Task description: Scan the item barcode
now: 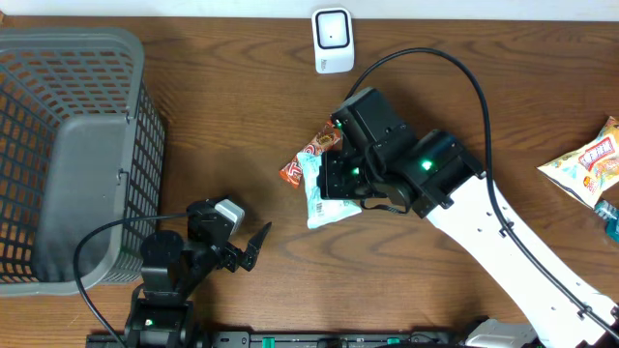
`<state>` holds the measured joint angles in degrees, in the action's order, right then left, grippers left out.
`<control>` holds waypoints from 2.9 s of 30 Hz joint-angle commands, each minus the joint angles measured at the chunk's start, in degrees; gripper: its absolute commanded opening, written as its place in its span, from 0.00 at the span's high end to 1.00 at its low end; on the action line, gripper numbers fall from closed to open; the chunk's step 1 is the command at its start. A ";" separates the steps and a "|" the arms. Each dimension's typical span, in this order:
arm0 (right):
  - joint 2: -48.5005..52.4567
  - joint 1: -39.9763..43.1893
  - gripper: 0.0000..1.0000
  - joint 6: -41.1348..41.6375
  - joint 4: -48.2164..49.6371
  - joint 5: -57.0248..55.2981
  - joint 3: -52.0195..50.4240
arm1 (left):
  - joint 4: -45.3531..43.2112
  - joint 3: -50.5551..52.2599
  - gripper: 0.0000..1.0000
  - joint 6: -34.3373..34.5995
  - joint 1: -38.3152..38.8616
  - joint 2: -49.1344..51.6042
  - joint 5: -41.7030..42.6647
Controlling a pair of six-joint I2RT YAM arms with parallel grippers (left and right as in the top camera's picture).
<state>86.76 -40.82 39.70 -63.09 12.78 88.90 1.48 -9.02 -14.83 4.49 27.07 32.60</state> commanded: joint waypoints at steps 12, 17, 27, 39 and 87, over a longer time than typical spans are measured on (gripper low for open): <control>-1.42 -0.85 0.98 -16.59 -3.89 13.77 -0.15 | -0.17 0.17 0.02 0.50 -0.20 -0.09 -0.26; -2.49 -0.72 0.98 -23.78 -7.48 17.90 -0.15 | -0.20 0.17 0.02 0.50 -0.20 -0.09 -0.26; -6.97 1.88 0.99 -25.22 -8.41 18.64 -0.15 | -0.17 0.17 0.02 0.50 -0.20 -0.09 -0.26; -7.17 1.90 0.98 -25.20 -8.13 17.94 -0.15 | -0.17 0.17 0.02 0.50 -0.20 -0.09 -0.26; -6.62 1.88 0.99 -23.63 -5.18 -32.46 -0.22 | -0.20 0.17 0.02 0.50 -0.20 -0.11 -0.26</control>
<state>80.09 -39.13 14.87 -69.17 -4.47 88.75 1.45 -9.02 -14.83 4.49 27.07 32.60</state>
